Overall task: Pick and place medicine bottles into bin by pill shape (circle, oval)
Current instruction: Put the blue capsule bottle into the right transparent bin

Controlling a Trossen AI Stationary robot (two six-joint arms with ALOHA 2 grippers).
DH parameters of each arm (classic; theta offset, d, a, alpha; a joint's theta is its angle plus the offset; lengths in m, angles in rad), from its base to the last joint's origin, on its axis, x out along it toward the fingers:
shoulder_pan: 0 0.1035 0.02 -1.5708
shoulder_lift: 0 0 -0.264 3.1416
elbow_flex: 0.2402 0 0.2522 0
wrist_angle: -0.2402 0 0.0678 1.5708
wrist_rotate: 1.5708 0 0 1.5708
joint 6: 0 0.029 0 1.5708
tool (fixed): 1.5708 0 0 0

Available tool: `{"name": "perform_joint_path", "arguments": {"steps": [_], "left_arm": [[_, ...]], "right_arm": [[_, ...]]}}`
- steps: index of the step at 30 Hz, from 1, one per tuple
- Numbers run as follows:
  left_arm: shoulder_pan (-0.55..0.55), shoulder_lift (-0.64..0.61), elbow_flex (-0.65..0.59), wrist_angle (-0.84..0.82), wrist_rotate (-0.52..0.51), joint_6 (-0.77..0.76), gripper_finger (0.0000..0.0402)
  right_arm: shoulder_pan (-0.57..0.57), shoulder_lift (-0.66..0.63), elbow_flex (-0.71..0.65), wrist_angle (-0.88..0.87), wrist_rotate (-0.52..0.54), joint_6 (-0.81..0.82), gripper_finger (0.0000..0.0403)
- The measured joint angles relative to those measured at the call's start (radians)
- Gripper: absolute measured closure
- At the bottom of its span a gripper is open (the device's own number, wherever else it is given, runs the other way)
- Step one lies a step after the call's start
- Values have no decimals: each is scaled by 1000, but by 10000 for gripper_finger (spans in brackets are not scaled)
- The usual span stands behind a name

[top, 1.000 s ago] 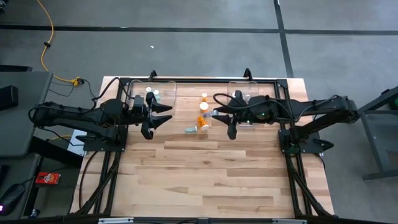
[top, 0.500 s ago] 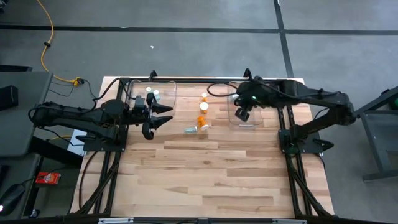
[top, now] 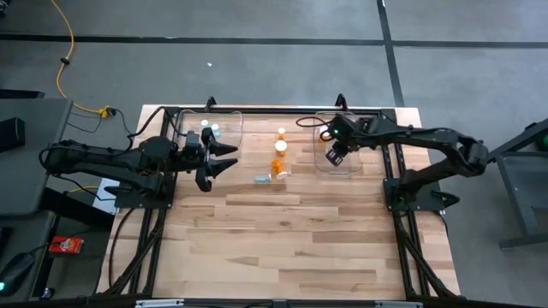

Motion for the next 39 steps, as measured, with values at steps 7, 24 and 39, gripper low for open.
{"name": "perform_joint_path", "arguments": {"steps": [7,24,39], "left_arm": [[0,0,0,1,-41,0,216],[0,0,0,1,-42,0,216],[0,0,0,1,-44,0,216]], "right_arm": [[-95,67,-29,43,-33,111,306],[-131,230,43,24,-12,119,305],[-129,221,44,18,-27,138,213]]}}
